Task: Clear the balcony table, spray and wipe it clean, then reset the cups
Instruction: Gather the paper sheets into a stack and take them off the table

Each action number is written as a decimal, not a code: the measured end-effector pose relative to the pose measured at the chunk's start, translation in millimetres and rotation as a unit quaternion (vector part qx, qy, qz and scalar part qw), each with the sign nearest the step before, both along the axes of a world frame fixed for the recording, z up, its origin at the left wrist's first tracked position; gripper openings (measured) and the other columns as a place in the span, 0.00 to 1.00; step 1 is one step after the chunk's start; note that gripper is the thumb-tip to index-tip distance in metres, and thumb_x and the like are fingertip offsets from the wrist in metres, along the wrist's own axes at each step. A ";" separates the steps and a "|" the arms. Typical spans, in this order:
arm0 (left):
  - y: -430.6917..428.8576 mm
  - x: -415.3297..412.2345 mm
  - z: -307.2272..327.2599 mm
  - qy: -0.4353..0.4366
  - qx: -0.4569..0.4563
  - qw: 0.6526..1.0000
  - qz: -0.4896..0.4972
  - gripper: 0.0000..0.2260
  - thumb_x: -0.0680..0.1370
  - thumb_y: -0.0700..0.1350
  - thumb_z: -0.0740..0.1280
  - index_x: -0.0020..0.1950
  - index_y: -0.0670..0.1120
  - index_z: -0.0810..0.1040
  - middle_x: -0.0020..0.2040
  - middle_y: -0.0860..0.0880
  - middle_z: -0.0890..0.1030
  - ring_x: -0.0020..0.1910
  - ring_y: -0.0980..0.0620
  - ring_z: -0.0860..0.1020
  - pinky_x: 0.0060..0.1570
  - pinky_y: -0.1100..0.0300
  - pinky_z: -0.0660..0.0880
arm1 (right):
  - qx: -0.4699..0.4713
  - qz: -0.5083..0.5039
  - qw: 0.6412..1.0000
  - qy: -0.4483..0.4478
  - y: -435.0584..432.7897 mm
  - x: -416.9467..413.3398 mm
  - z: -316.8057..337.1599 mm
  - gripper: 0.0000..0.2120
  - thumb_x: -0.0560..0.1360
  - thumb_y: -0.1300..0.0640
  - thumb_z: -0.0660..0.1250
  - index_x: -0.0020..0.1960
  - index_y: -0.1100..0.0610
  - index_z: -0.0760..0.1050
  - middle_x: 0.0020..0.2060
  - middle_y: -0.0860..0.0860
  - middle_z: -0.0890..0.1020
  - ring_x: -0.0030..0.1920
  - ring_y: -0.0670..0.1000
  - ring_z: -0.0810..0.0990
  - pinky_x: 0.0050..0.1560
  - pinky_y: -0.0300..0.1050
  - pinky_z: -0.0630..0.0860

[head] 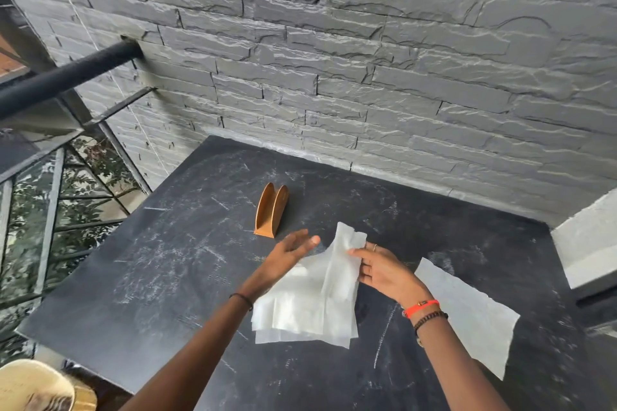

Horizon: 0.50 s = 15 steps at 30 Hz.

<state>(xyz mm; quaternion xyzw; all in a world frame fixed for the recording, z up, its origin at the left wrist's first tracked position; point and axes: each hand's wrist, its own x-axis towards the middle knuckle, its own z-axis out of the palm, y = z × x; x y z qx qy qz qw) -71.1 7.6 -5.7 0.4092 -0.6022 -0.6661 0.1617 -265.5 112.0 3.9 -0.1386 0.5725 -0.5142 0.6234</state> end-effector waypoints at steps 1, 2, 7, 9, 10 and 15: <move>2.7 0.6 2.6 -0.001 0.021 1.000 -0.019 0.29 0.73 0.63 0.68 0.69 0.51 0.71 0.65 0.57 0.74 0.63 0.57 0.74 0.56 0.59 0.71 | -0.002 0.011 1.000 0.001 -0.1 2.8 1.7 0.10 0.75 0.63 0.67 0.55 0.57 0.79 0.48 0.55 0.84 0.47 0.51 0.84 0.43 0.43 0.79; 4.2 1.3 3.4 -0.003 0.042 0.998 -0.044 0.27 0.74 0.62 0.67 0.69 0.50 0.73 0.64 0.59 0.74 0.63 0.59 0.73 0.53 0.60 0.72 | -0.003 0.017 1.000 0.001 -0.6 4.9 3.0 0.10 0.75 0.63 0.67 0.56 0.57 0.79 0.49 0.55 0.84 0.47 0.52 0.83 0.44 0.43 0.80; 1.8 13.3 -1.3 0.016 0.110 0.992 -0.055 0.08 0.75 0.48 0.71 0.50 0.46 0.84 0.52 0.53 0.84 0.52 0.57 0.79 0.45 0.64 0.76 | 0.007 0.013 1.000 0.019 2.4 5.0 3.6 0.11 0.75 0.62 0.67 0.57 0.60 0.78 0.51 0.57 0.84 0.49 0.53 0.83 0.52 0.47 0.79; -1.3 18.9 -0.7 0.019 0.104 0.993 -0.043 0.04 0.74 0.47 0.72 0.45 0.47 0.83 0.48 0.53 0.84 0.49 0.58 0.80 0.46 0.63 0.76 | 0.007 -0.007 1.000 0.023 5.7 2.3 1.4 0.10 0.76 0.61 0.66 0.57 0.61 0.77 0.50 0.59 0.84 0.48 0.54 0.83 0.49 0.46 0.80; -4.0 20.9 -1.5 0.021 0.102 0.994 -0.032 0.04 0.74 0.47 0.73 0.45 0.48 0.82 0.46 0.52 0.83 0.48 0.58 0.80 0.47 0.62 0.76 | 0.004 -0.019 0.999 0.025 7.0 1.9 1.2 0.10 0.76 0.61 0.66 0.56 0.62 0.77 0.50 0.59 0.84 0.48 0.54 0.84 0.48 0.45 0.81; -11.8 22.2 -1.2 0.051 0.105 0.991 0.064 0.03 0.76 0.43 0.70 0.46 0.45 0.78 0.42 0.48 0.82 0.39 0.53 0.79 0.39 0.65 0.77 | -0.001 -0.093 0.993 0.073 4.5 9.2 -0.8 0.06 0.78 0.60 0.63 0.52 0.59 0.77 0.48 0.56 0.83 0.48 0.52 0.82 0.54 0.48 0.77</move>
